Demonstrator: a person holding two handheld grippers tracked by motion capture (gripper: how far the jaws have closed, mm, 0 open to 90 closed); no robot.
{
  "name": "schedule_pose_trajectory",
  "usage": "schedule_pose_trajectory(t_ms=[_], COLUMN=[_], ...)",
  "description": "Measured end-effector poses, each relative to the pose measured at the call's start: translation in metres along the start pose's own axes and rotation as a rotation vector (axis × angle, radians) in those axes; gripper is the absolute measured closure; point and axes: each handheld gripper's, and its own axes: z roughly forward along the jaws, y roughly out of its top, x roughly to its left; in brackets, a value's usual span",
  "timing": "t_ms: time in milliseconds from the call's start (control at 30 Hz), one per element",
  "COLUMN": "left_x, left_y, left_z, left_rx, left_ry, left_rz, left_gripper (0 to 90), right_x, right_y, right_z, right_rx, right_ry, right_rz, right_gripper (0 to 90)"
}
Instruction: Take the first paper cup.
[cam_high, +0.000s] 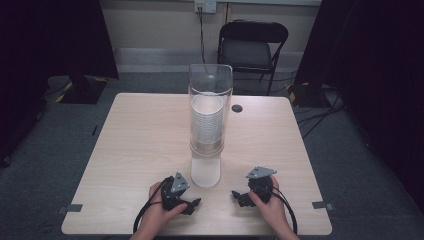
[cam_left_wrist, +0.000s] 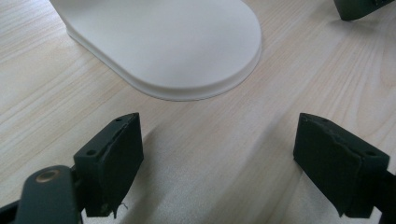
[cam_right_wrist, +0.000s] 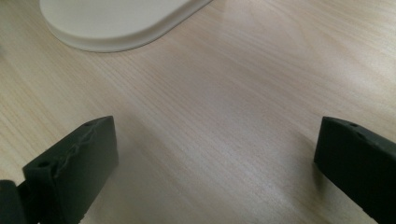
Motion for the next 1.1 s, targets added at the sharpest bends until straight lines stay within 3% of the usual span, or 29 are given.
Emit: schedule_pose_trajectory(t_ms=[333,367,400,433,467,500,533,567,600,633,733,833,1100], left_x=[0.000,0.000,0.000,0.000,0.000,0.000,0.000,0.000,0.000,0.000,0.000,0.000,0.000], left_y=[0.000,0.000,0.000,0.000,0.000,0.000,0.000,0.000,0.000,0.000,0.000,0.000,-0.001], left_z=[0.000,0.000,0.000,0.000,0.000,0.000,0.000,0.000,0.001,0.000,0.000,0.000,0.001], left_rx=[0.000,0.001,0.000,-0.003,0.001,-0.002,-0.002,-0.008,-0.010,-0.004,-0.005,-0.005,-0.019], left_ry=[0.000,0.000,0.000,-0.004,-0.001,0.002,0.002,0.002,-0.001,-0.001,0.000,0.000,-0.005], left_rz=[0.000,0.001,0.000,0.000,0.002,0.000,0.000,-0.007,-0.008,-0.006,-0.005,-0.007,-0.009], left_gripper=[15.5,15.5,15.5,15.5,15.5,15.5,15.5,15.5,15.5,15.5,15.5,15.5,15.5], right_x=[0.004,0.004,0.005,0.006,0.008,0.009,0.009,0.011,0.011,0.014,0.018,0.023,0.029], right_y=[0.000,0.001,0.003,0.006,0.016,0.020,0.020,0.034,0.034,0.048,0.061,0.078,0.106], right_z=[0.000,-0.001,-0.002,-0.004,-0.008,-0.010,-0.010,-0.016,-0.016,-0.018,-0.020,-0.022,-0.014], right_rx=[-0.006,-0.006,-0.014,-0.018,-0.062,-0.077,-0.077,-0.144,-0.144,-0.187,-0.231,-0.257,-0.307], right_ry=[-0.018,-0.007,0.002,0.009,0.041,0.049,0.049,0.098,0.098,0.113,0.133,0.145,0.169], right_rz=[0.015,0.008,0.005,0.002,-0.009,-0.005,-0.005,-0.003,-0.003,0.009,0.004,-0.017,-0.010], right_gripper=[1.3,7.3,20.0,23.8,13.0,19.1,19.1,20.9,20.9,16.8,18.1,18.2,20.3])
